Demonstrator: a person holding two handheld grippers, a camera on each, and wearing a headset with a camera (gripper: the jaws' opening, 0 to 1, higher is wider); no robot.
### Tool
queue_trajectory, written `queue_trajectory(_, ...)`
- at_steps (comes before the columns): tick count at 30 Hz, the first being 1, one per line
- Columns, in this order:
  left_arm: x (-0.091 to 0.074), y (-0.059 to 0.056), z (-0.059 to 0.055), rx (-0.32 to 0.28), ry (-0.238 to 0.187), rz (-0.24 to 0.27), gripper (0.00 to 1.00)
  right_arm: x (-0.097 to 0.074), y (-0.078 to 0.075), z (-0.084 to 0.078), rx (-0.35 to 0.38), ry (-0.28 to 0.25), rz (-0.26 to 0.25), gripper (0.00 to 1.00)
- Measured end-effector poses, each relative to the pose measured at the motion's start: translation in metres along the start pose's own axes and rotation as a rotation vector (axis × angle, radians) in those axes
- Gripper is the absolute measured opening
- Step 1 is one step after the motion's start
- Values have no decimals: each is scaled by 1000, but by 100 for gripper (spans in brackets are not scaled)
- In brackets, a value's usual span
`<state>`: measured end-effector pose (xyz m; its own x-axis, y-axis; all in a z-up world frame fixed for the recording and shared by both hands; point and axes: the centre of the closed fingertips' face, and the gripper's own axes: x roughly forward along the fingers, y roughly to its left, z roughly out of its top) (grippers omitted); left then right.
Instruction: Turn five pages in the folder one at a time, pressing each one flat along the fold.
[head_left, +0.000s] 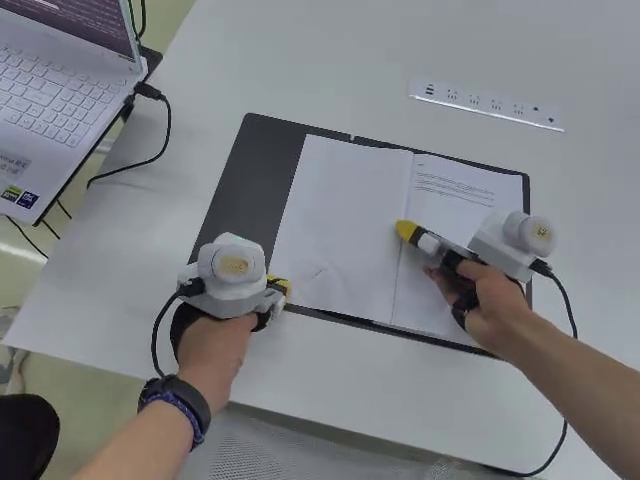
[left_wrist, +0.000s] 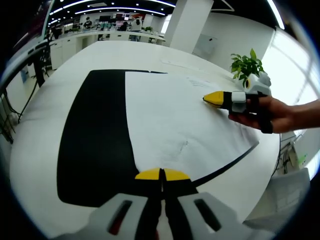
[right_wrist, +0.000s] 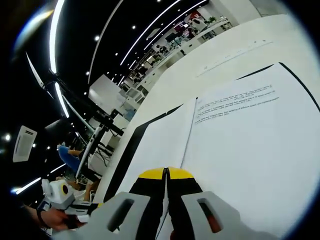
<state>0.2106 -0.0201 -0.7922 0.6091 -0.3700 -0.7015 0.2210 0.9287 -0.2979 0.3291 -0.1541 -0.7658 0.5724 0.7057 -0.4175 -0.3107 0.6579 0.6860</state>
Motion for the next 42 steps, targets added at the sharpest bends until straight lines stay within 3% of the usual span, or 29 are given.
queue_trajectory(10,0,-1,-1,40,26,-5,0,11,-3,19,12,-68,5,0)
queue_trajectory(18,-2,-2,-3,49,23,-7,0,19,-10,35,44,-134,-4,0)
queue_trajectory(26,-3,-2,-3,64,23,-3,0,28,-21,62,103,-240,-43,0)
queue_trajectory(36,-4,-3,-4,68,29,-7,0,42,-24,81,132,-273,-51,0)
queue_trajectory(42,-4,-3,-4,73,32,-7,0,70,-55,98,119,-265,-54,0)
